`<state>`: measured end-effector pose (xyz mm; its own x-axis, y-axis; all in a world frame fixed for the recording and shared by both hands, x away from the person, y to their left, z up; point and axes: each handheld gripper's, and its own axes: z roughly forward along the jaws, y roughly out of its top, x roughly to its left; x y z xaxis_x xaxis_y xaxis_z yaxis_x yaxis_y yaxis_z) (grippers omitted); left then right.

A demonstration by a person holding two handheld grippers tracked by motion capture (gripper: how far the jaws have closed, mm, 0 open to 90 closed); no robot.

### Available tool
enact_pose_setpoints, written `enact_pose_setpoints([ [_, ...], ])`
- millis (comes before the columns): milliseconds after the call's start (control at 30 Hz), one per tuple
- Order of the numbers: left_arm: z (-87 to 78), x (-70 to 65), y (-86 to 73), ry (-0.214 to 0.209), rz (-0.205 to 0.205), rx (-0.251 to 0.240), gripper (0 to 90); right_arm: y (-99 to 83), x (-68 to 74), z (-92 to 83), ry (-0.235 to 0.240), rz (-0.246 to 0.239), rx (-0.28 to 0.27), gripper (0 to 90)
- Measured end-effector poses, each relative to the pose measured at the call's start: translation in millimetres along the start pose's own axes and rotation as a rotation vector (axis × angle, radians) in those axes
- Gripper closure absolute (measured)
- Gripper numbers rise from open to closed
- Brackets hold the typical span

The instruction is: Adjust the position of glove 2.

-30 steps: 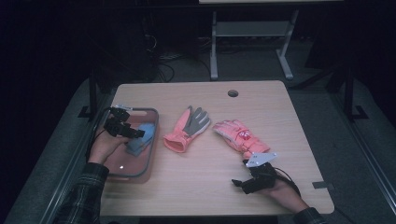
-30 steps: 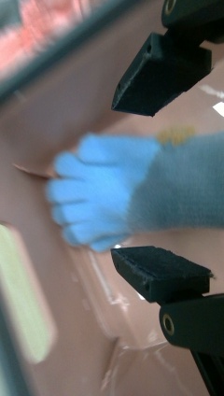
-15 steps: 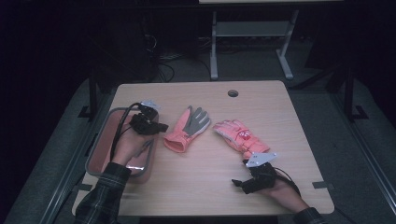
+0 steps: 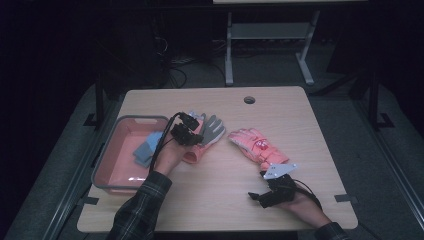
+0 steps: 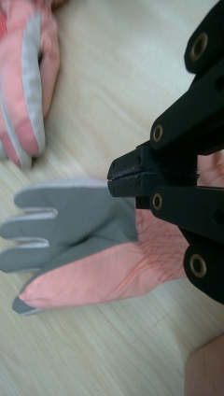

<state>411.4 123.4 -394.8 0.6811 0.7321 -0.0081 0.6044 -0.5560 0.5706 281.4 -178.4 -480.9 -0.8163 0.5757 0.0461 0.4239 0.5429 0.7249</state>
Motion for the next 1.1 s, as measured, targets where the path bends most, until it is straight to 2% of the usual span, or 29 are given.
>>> enact_pose_setpoints([
  [167, 18.1, 5.9, 0.6, 0.067, -0.008, 0.063, 89.5, -0.1, -0.3, 0.0, -0.003, -0.004, 0.001, 13.1],
  [333, 29.8, 8.2, -1.1, 0.053, -0.024, 0.094, 89.6, 0.0, -0.1, 0.0, -0.001, -0.001, 0.001, 13.1],
  [400, 31.7, 6.7, -2.6, 0.036, -0.032, 0.095, 89.6, 0.0, -0.1, 0.0, -0.001, -0.001, 0.001, 13.0],
  [500, 32.9, 2.5, -4.7, -0.013, -0.043, 0.089, 89.7, 0.0, -0.1, 0.0, -0.001, -0.001, 0.001, 13.1],
  [600, 32.9, -6.1, -5.3, -0.06, -0.031, 0.08, 89.7, 0.0, -0.1, 0.0, -0.001, -0.001, 0.001, 13.1],
  [900, 34.6, -45.9, -5.8, -0.207, 0.041, 0.061, 89.7, -0.1, -0.3, 0.0, -0.003, -0.004, 0.001, 13.0],
  [967, 35.8, -56.9, -5.6, -0.236, 0.046, 0.041, 89.7, 0.0, -0.1, 0.0, -0.001, -0.002, 0.001, 13.0],
  [1000, 35.8, -61.5, -5.0, -0.248, 0.078, 0.05, 89.6, 0.0, 0.0, 0.0, -0.001, -0.001, 0.001, 13.0],
  [1100, 33.8, -71.0, -3.4, -0.261, 0.101, 0.022, 89.6, 0.0, 0.0, 0.0, -0.001, -0.001, 0.001, 13.1],
])
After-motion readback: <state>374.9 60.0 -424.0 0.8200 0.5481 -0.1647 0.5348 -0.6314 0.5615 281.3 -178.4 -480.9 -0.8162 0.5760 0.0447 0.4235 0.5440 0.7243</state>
